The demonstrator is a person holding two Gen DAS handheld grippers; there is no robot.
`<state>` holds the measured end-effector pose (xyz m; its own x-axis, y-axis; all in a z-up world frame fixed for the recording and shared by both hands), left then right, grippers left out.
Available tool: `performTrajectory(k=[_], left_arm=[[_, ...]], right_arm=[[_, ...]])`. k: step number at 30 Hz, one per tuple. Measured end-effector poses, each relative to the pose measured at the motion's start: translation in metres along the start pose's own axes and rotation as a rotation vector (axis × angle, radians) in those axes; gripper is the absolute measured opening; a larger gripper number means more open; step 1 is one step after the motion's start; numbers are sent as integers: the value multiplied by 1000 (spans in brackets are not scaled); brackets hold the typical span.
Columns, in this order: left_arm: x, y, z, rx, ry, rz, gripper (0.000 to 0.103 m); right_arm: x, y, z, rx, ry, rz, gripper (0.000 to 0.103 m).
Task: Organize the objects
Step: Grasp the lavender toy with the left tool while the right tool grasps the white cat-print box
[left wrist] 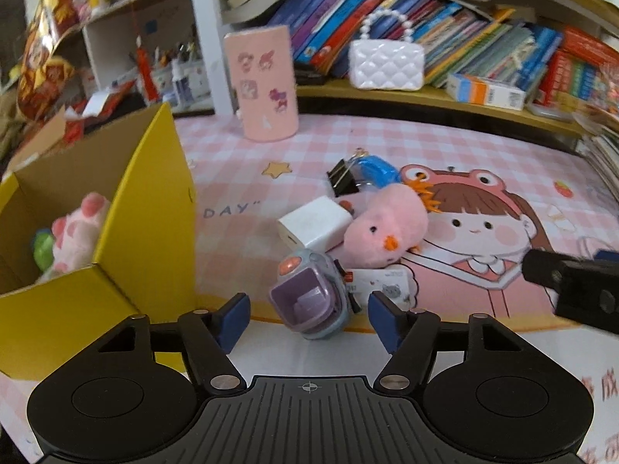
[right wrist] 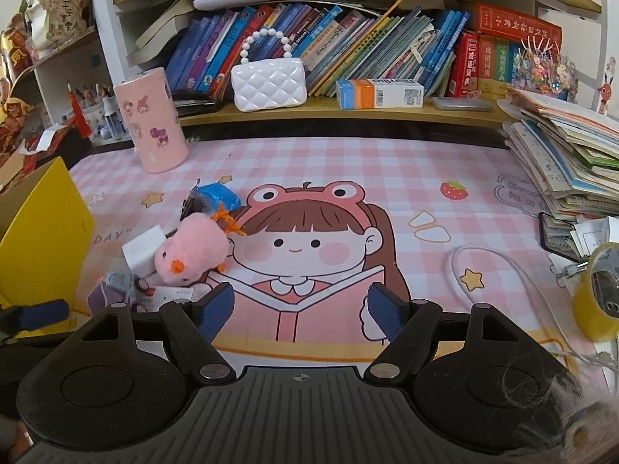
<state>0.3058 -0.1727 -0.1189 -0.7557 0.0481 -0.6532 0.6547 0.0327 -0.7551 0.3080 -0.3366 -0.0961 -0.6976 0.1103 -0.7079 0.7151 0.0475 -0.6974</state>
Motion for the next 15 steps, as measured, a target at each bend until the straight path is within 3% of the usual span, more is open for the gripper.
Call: performTrajectory(k=[7,11,12,14,15], left_arm=[[-3,22,-7,34,-117,-57,67],[1,32,-12,95,-215,-89,65],[2,33,-12,101,-225,-92,61],[3,34,-12,135,-231,-80,43],[2,33,-11,144,-227,-75,43]], right_arm=[[-1,0,-3,-20,-3,-4,74],[2,-1,-4,-25,-4,-13,74],[2,-2,-4,-27,-5,-14,74],[3,-2,-6,-33,-4,-16,74],[4,-2,-6,-36,-3,-18,74]])
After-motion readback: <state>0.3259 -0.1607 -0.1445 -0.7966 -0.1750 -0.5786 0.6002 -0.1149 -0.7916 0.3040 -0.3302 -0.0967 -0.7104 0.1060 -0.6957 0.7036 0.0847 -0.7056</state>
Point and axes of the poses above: each gripper's, at about its wrist camera, not at the fingertips, and y roughly the way its jaws point, z to its right, x to its underside, the point moved 9 cm from there along y, roughly the way its jaws point, and after that the axes turned 3 degrees about -z, right-handed, at the moved point
